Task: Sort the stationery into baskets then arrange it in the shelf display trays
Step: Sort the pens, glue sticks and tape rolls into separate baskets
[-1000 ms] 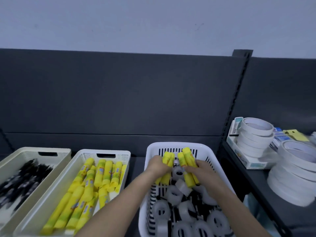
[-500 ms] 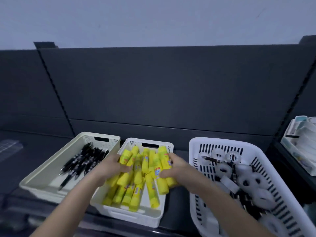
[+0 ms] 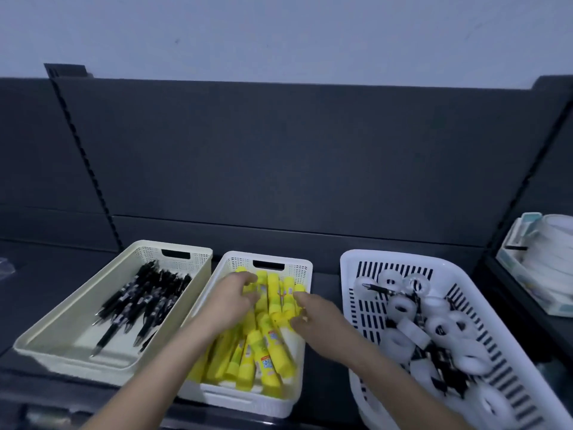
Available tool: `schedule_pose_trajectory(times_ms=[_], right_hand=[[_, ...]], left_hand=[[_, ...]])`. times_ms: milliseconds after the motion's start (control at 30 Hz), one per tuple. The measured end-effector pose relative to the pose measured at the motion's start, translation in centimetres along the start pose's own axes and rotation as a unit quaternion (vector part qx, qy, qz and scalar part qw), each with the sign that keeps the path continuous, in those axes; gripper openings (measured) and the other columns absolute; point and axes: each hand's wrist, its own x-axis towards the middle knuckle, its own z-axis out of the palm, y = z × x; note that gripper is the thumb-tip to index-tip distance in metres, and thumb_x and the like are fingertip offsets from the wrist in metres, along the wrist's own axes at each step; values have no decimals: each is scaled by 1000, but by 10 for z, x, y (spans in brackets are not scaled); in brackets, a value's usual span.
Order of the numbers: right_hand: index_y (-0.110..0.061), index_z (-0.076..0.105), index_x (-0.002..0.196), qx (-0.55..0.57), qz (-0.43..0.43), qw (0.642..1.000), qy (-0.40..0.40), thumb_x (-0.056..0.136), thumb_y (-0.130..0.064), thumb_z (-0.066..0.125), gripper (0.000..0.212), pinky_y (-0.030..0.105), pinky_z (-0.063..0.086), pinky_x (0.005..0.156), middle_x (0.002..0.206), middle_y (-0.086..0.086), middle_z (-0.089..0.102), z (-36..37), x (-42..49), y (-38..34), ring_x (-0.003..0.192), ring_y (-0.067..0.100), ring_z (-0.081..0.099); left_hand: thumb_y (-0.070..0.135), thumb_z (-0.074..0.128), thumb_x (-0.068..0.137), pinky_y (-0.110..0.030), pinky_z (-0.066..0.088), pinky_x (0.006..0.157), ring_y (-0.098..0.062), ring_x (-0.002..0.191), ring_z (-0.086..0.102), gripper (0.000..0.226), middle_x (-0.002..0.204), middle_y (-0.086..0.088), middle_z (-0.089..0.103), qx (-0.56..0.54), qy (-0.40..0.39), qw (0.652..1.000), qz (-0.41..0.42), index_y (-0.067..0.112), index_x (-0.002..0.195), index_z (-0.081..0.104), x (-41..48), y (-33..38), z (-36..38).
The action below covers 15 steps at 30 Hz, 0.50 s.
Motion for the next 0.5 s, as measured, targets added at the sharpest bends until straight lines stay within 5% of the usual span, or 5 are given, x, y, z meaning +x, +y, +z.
schedule_pose_trajectory(times_ms=[67, 200, 333, 400, 500], right_hand=[[-28, 43, 73, -52, -9, 997, 60, 92, -12, 43, 24, 25, 32, 68, 78, -7, 44, -13, -9, 16, 69, -1, 41], [-8, 52, 89, -107, 55, 984, 132, 93, -12, 42, 12, 29, 38, 71, 86, 5, 51, -43, -31, 66, 79, 19, 48], [-5, 53, 82, -123, 126, 973, 149, 93, -7, 41, 16, 28, 31, 54, 62, 1, 39, -71, -59, 115, 57, 16, 40], [-5, 54, 80, -141, 174, 962, 157, 92, -8, 41, 17, 30, 37, 57, 72, 8, 48, -86, -73, 139, 67, 23, 49], [-10, 57, 97, -163, 217, 955, 122, 90, -14, 46, 14, 28, 44, 74, 95, 3, 50, -102, -88, 167, 85, 17, 52]], left_hand=[[17, 56, 91, -25, 36, 96, -23, 121, 50, 36, 130, -7, 56, 8, -15, 999, 37, 10, 127, 54, 3, 14, 15], [16, 55, 91, -22, 36, 93, -20, 117, 52, 34, 125, -5, 59, 15, -49, 992, 112, 10, 124, 56, 5, 52, 46], [14, 55, 89, -23, 38, 83, -23, 106, 58, 26, 111, -5, 64, 7, -61, 985, 161, 9, 113, 63, 3, 88, 74], [16, 53, 90, -20, 35, 80, -20, 108, 57, 28, 114, -3, 63, 11, -71, 981, 182, 12, 116, 62, 3, 103, 89], [17, 48, 94, -20, 35, 94, -16, 118, 50, 33, 128, -2, 56, 25, -114, 968, 223, 13, 126, 55, 4, 124, 114]])
